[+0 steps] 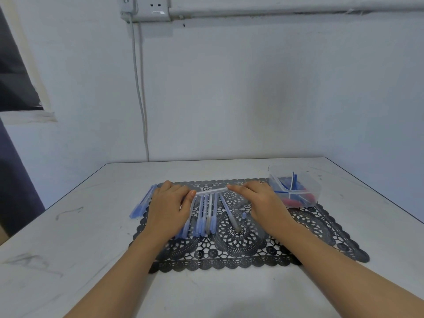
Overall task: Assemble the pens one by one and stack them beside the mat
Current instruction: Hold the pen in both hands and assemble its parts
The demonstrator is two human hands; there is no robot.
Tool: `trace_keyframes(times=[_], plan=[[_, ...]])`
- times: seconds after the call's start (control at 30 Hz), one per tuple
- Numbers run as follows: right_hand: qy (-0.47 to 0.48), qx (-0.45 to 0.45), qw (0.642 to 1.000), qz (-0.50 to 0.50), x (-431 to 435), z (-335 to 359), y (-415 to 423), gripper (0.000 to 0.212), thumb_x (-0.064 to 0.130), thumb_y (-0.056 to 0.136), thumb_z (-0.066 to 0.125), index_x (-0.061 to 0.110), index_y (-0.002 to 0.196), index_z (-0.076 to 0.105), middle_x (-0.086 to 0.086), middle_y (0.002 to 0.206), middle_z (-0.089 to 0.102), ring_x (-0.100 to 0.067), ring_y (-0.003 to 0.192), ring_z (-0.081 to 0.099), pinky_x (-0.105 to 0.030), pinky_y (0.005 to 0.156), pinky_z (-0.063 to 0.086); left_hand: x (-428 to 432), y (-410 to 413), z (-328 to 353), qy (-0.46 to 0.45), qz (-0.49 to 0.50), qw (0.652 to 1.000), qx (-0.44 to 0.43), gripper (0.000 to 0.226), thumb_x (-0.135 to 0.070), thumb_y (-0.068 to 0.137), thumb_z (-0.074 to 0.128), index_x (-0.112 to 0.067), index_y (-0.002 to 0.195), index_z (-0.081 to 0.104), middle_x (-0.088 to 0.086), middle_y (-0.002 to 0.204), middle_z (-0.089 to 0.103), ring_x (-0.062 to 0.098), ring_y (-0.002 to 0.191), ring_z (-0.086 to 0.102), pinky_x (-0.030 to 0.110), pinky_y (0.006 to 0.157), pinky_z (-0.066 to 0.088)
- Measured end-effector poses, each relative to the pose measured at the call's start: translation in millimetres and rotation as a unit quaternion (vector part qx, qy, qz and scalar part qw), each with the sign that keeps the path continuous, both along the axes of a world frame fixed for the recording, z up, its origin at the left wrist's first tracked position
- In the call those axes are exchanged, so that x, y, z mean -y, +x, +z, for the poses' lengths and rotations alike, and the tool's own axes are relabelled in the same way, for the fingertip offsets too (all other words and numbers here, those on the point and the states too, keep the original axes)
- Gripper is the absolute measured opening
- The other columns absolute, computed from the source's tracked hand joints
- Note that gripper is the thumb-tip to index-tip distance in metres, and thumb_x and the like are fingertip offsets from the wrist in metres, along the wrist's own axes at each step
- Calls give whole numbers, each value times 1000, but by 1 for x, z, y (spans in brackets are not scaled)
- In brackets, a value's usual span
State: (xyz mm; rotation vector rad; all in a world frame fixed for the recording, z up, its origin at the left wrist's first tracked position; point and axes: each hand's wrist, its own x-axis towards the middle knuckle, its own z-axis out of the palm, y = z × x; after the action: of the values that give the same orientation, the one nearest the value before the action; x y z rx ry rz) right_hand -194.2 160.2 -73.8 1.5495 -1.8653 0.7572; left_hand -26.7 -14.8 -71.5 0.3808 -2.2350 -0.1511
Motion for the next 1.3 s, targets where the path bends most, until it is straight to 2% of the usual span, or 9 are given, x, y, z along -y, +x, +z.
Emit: trace_keyframes(times=[0.23, 0.37, 0.67, 0.73, 0.8, 0.87, 1.0, 1.13, 1.3], plan=[[-14, 4, 1000, -2, 0, 0, 1, 77, -28, 48, 61, 13, 114, 64, -6, 85, 65, -24, 76, 60, -35, 68, 52, -2, 0, 1, -3, -3, 1000, -2, 42, -44, 91, 29, -19, 67, 52, -16, 55, 36, 16, 67, 39, 32, 62, 35], [-25, 4, 1000, 0, 0, -1, 1, 76, -28, 50, 60, 12, 114, 65, -8, 87, 66, -25, 78, 61, -35, 70, 52, -4, 0, 3, -12, -18, 1000, -11, 30, -41, 92, 32, -27, 66, 42, -19, 54, 32, 15, 65, 38, 32, 60, 33], [-29, 3, 1000, 4, -1, 0, 3, 69, -27, 53, 60, 9, 111, 66, -9, 88, 67, -25, 78, 62, -32, 72, 51, -1, -1, -1, -9, -24, 1000, -3, 37, -42, 92, 30, -22, 65, 46, -14, 55, 35, 16, 65, 37, 31, 61, 30], [-38, 11, 999, 6, -1, 3, 5, 52, -18, 65, 56, 7, 109, 67, -10, 88, 67, -24, 77, 63, -30, 73, 51, -2, -1, 0, -8, -27, 1000, -5, 34, -42, 92, 31, -25, 65, 43, -16, 55, 34, 16, 65, 37, 31, 61, 30], [-59, 5, 998, -16, -2, 5, 7, 33, 4, 80, 48, 8, 105, 69, -7, 86, 68, -21, 77, 63, -28, 73, 50, -4, -1, 1, -9, -34, 999, -8, 30, -41, 92, 32, -28, 66, 39, -16, 54, 33, 16, 65, 37, 30, 60, 29], [-77, -6, 995, -56, -3, 5, 4, 32, 22, 87, 44, 11, 100, 71, -2, 85, 69, -19, 78, 63, -31, 74, 48, -5, -1, 3, -7, -40, 999, -13, 28, -40, 92, 32, -30, 66, 37, -17, 54, 33, 16, 65, 37, 30, 60, 29], [-89, -21, 983, -157, -6, 5, 1, 34, 40, 88, 45, 20, 93, 72, 6, 84, 70, -15, 81, 62, -34, 82, 31, -6, 0, 3, 0, -39, 999, -15, 29, -41, 92, 32, -29, 67, 39, -16, 54, 35, 16, 66, 38, 30, 60, 29], [-74, 8, 980, -183, -7, 6, 1, 38, 47, 87, 44, 22, 92, 72, 7, 85, 69, -15, 86, 61, -40, 85, 35, -7, 0, 3, 3, -41, 999, -14, 29, -42, 92, 31, -30, 67, 40, -16, 55, 36, 15, 66, 37, 31, 61, 30], [-105, 4, 989, -100, -6, 6, 0, 34, 37, 86, 48, 14, 87, 72, 1, 80, 68, -19, 79, 61, -33, 72, 45, -5, 0, 2, -3, -38, 999, -11, 29, -42, 92, 31, -29, 67, 40, -16, 55, 35, 16, 66, 37, 30, 61, 29]])
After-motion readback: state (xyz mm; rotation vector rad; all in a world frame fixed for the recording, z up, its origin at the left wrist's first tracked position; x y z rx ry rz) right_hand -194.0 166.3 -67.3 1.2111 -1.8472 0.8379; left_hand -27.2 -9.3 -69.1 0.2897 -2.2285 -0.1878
